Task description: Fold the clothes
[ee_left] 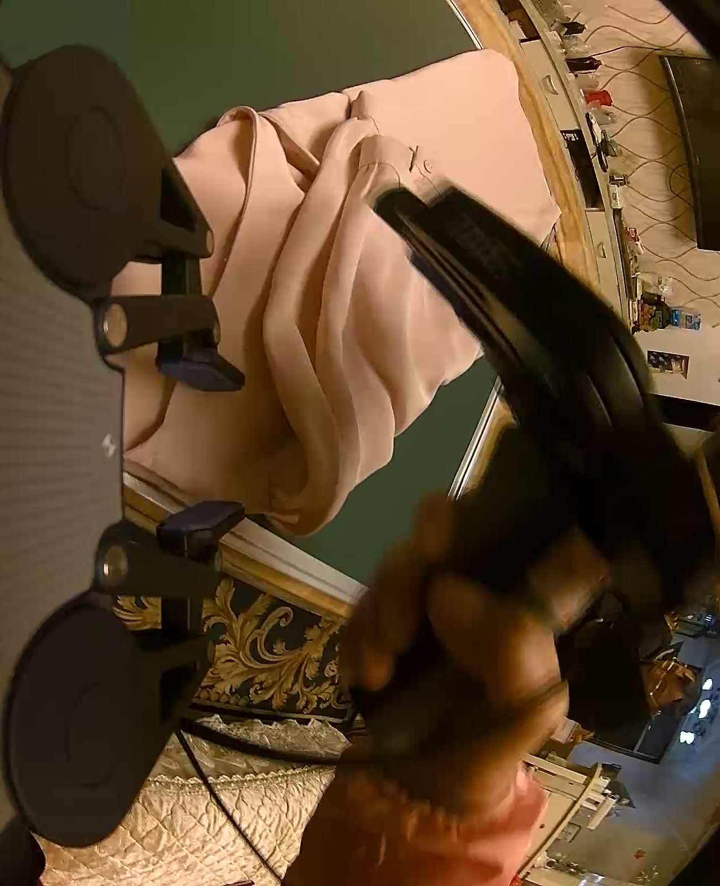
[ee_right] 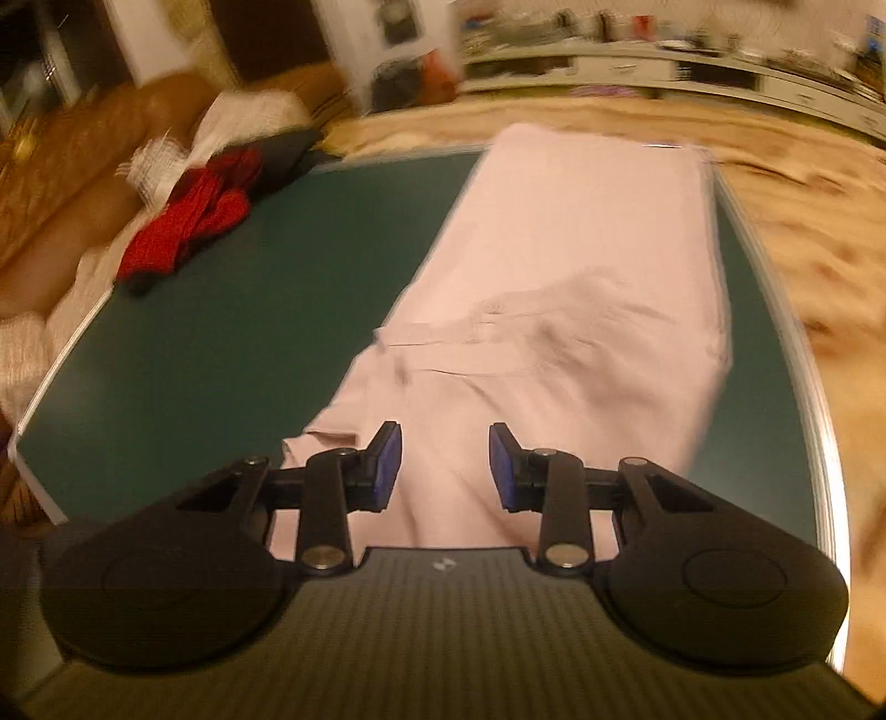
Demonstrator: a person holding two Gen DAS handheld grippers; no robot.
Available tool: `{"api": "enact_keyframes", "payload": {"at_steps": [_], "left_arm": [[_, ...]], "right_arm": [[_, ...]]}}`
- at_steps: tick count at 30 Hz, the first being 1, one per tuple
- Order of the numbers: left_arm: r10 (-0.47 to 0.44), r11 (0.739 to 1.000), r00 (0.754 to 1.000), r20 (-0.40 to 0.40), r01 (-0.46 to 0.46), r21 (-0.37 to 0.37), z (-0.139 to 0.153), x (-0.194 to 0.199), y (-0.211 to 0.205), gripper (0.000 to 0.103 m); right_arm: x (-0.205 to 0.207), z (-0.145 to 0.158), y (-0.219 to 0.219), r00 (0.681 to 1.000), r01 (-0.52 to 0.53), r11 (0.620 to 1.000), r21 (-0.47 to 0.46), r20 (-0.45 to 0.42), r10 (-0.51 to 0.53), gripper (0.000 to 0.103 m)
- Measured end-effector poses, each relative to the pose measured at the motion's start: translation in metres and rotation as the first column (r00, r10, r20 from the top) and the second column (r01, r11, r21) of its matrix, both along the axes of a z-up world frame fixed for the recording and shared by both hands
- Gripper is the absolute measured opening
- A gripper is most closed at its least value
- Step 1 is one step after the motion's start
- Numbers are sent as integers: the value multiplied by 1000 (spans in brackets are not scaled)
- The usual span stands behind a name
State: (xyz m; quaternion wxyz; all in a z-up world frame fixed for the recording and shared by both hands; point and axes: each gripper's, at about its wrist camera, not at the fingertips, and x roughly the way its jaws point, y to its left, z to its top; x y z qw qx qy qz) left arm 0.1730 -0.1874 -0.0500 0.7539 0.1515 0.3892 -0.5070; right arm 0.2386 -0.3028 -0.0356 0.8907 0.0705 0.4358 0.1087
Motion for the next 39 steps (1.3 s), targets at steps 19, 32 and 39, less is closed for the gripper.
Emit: {"api": "enact_keyframes", "payload": {"at_steps": [19, 32, 39], "left_arm": [[-147, 989, 989, -29, 147, -10, -18, -13, -17, 50], [-186, 983, 983, 6, 186, 4, -16, -23, -20, 52], [-205, 979, 979, 23, 204, 14, -14, -27, -22, 52]], "right_arm": [[35, 26, 7, 1000, -18, 993, 114, 26, 15, 2], [84, -24, 18, 969, 7, 982, 187, -242, 39, 15], [33, 1, -20, 986, 18, 978, 209, -168, 18, 36]]}}
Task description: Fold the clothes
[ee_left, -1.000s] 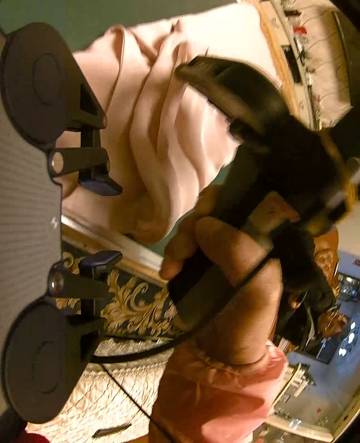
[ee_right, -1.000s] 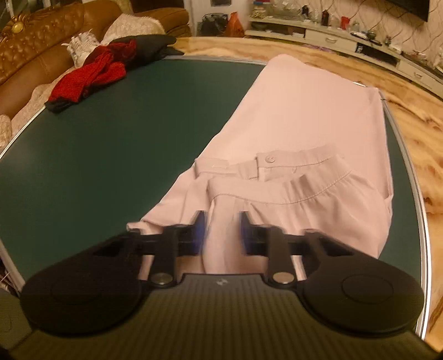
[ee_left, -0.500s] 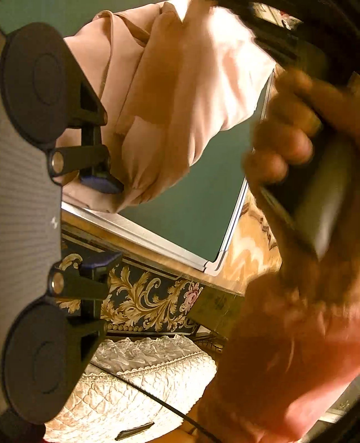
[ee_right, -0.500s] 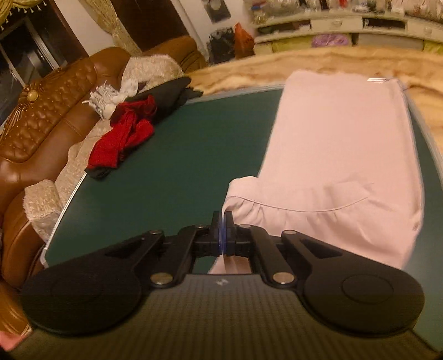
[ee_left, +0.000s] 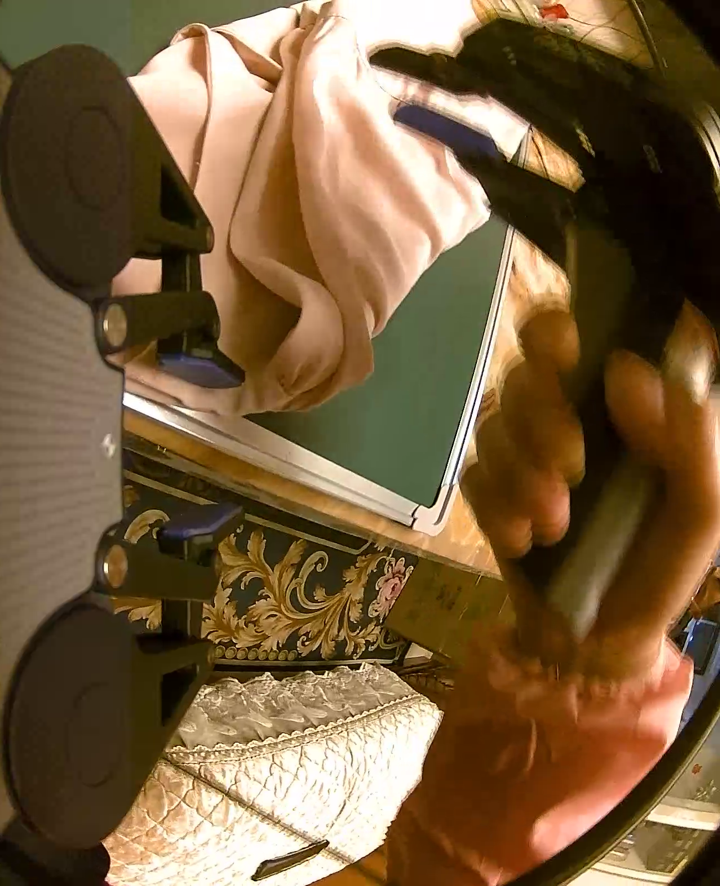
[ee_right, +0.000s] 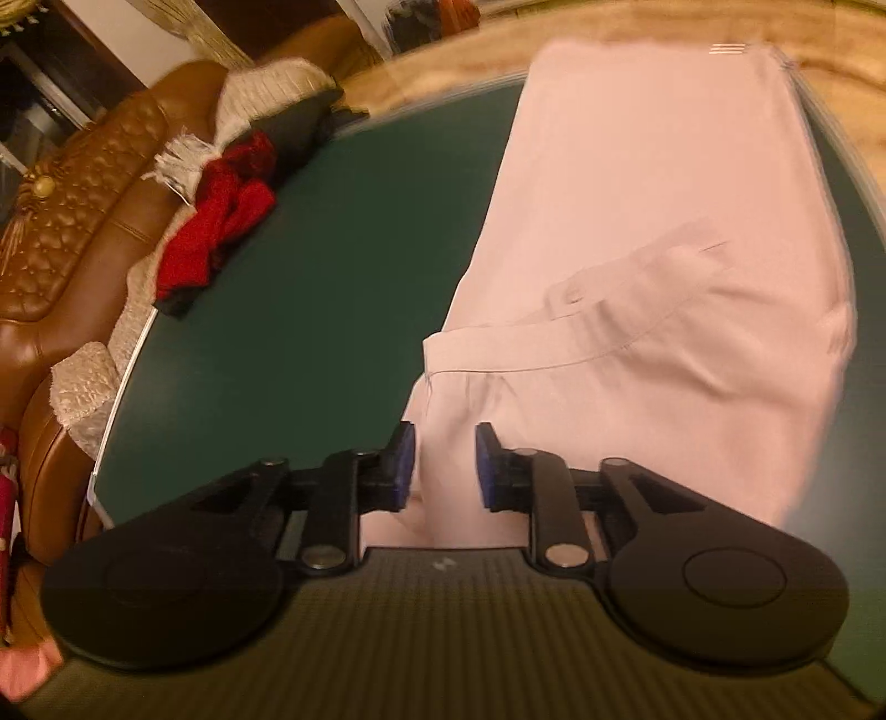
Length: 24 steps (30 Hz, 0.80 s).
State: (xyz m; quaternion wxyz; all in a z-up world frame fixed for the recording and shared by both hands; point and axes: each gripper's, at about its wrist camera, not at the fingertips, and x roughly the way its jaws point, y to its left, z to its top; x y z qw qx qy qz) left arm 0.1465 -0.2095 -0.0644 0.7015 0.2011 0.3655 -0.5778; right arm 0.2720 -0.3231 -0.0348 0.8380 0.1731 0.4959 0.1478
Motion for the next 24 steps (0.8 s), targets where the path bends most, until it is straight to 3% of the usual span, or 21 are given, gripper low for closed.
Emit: {"api": "enact_keyframes", "payload": {"at_steps": [6, 13, 18, 24], "left_arm": [[25, 999, 1000, -3, -25, -21, 4, 3, 0, 54], [11, 1000, 1000, 4, -11, -10, 13, 6, -13, 57], [14, 1000, 1000, 11, -14, 27, 11, 8, -13, 57], [26, 999, 1000, 6, -26, 34, 16, -6, -6, 59]], "right_arm": [[-71, 16, -30, 998, 43, 997, -68, 42, -40, 38], [-164, -5, -49, 983, 177, 983, -40, 49, -175, 38], [-179, -26, -40, 983, 184, 983, 2, 7, -184, 38], [-174, -37, -24, 981, 195, 980, -26, 26, -195, 35]]}}
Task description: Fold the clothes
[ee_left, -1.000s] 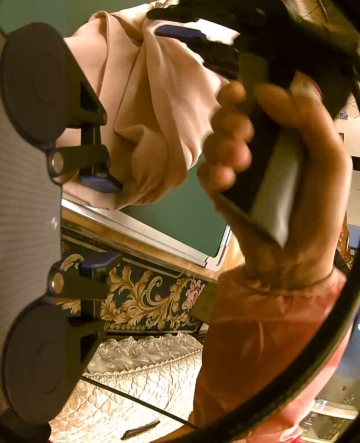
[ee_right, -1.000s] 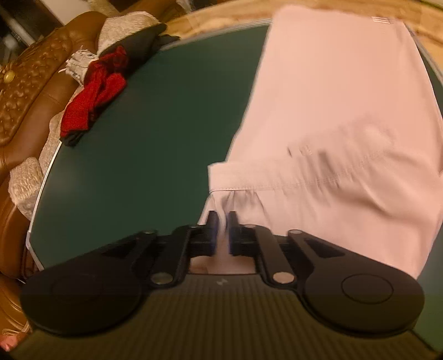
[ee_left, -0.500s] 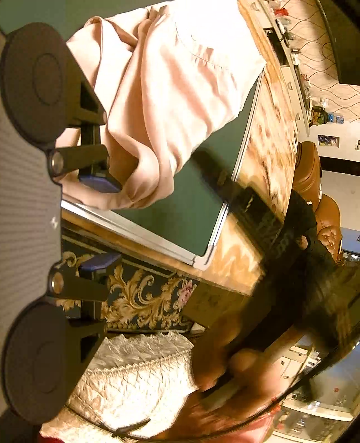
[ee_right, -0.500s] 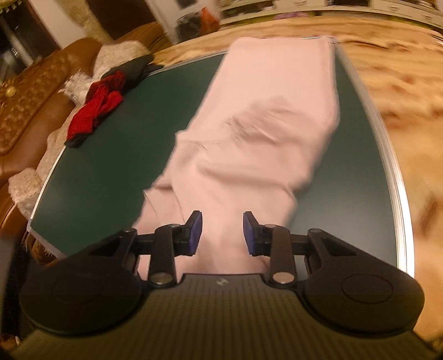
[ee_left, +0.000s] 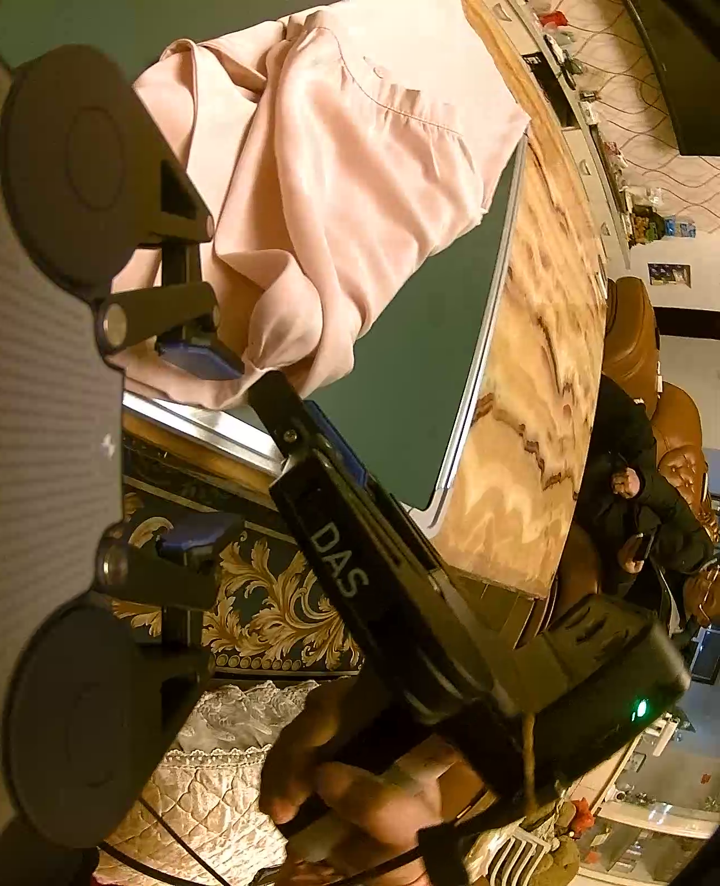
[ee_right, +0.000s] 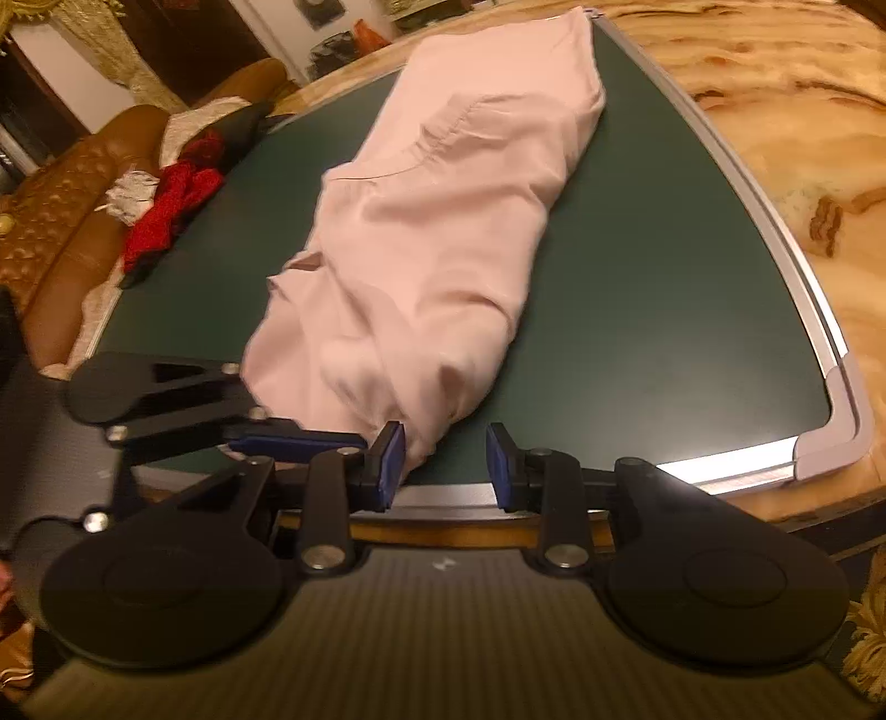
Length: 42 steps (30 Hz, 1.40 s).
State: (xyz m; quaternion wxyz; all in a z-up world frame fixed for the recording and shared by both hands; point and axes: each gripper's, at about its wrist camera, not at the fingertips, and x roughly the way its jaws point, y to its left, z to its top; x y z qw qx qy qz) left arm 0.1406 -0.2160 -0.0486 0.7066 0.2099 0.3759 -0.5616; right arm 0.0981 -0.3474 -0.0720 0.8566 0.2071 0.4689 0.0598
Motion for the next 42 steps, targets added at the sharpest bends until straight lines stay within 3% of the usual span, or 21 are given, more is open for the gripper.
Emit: {"api": "enact_keyframes", "payload": {"at_steps": [2, 4, 10, 16, 28, 33, 38, 39, 42], "left_arm": [[8, 1000, 1000, -10, -8, 7, -4, 2, -3, 59], [17, 1000, 1000, -14, -16, 20, -9, 6, -6, 59], [-24, 999, 1000, 2, 24, 28, -15, 8, -20, 66], [-96, 994, 994, 54, 93, 52, -17, 1, -33, 74], [-125, 992, 990, 66, 122, 42, -22, -13, -31, 87], [-124, 992, 991, 53, 122, 40, -21, -14, -25, 87], [-128, 991, 990, 53, 126, 41, -20, -15, -23, 87], [-129, 991, 990, 53, 127, 40, -20, -15, -23, 87], [-131, 991, 990, 53, 129, 40, -21, -15, -24, 87]], "right_arm": [[-2, -2, 2, 1000, 12, 1000, 4, 18, -12, 24], [-5, -4, 3, 999, 27, 1000, 4, 34, -27, 7], [-17, -7, 7, 994, 84, 996, -17, 67, -83, 3], [-26, 0, 18, 998, 6, 999, -53, 69, -3, 3], [-15, 12, 26, 993, -94, 993, -76, 69, 99, 4], [-7, 23, 25, 984, -161, 984, -79, 65, 166, 10], [4, 57, 3, 969, -182, 983, -29, 163, 184, 21], [11, 63, -3, 967, -181, 984, -9, 183, 179, 28], [48, 66, -10, 966, -158, 987, -2, 206, 155, 34]]}}
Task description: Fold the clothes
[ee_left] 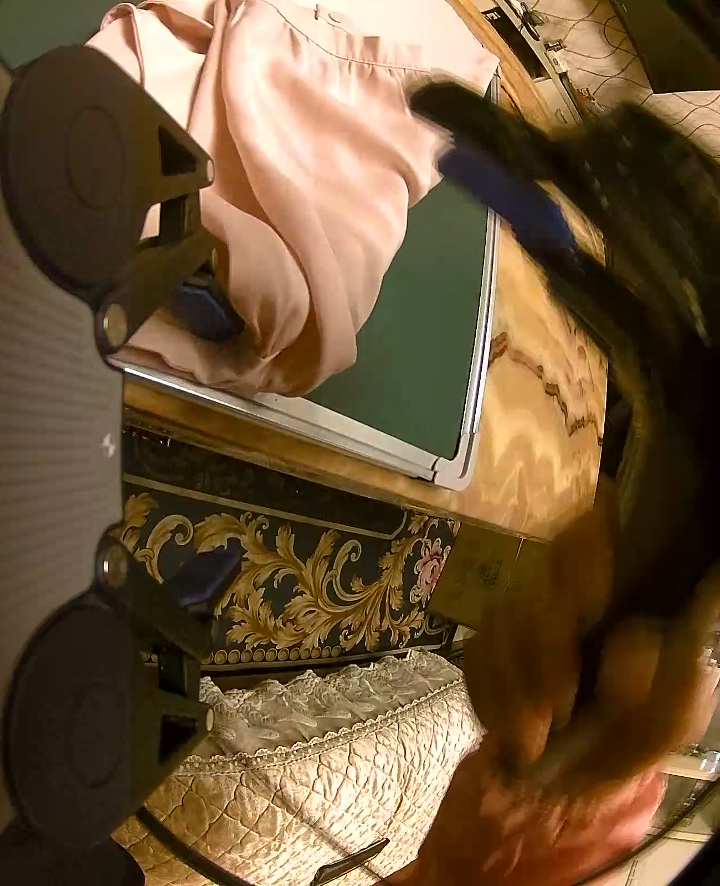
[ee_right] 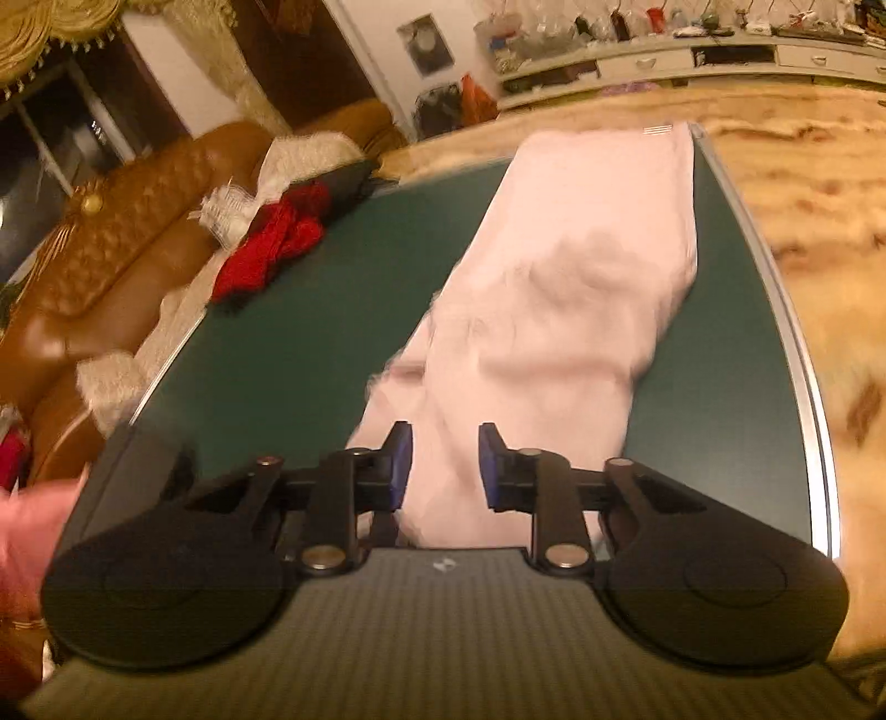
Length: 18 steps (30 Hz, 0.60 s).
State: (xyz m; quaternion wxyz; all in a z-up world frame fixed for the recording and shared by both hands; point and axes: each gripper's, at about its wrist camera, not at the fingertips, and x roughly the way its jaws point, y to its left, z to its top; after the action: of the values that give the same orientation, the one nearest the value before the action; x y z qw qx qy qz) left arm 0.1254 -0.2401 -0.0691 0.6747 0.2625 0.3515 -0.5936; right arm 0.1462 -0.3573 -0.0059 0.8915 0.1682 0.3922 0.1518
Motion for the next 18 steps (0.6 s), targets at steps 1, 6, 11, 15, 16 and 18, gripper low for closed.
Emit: {"api": "enact_keyframes", "payload": {"at_steps": [1, 6, 11, 15, 16, 18], "left_arm": [[-1, 1000, 1000, 0, 1, 1, 0, 0, 0, 87], [-8, 1000, 1000, 0, 8, 0, -1, 1, 0, 88], [-13, 1000, 1000, -19, 13, -12, -1, 4, 1, 88], [-21, 1000, 1000, -17, 21, -21, -3, 3, 2, 89], [-24, 999, 1000, -15, 24, -23, -3, 3, 3, 89], [-31, 999, 999, -8, 30, -24, -4, 1, 3, 90]], "right_arm": [[18, -3, 3, 1000, 1, 1000, -10, -15, -2, 37], [97, -29, 40, 992, -75, 996, -41, -100, 71, 37], [137, -48, 74, 982, -118, 982, -144, -162, 94, 37], [145, -46, 80, 985, -109, 977, -184, -154, 81, 2], [146, -44, 80, 986, -108, 977, -186, -147, 81, 2], [149, -35, 80, 988, -102, 981, -166, -127, 82, 2]]}}
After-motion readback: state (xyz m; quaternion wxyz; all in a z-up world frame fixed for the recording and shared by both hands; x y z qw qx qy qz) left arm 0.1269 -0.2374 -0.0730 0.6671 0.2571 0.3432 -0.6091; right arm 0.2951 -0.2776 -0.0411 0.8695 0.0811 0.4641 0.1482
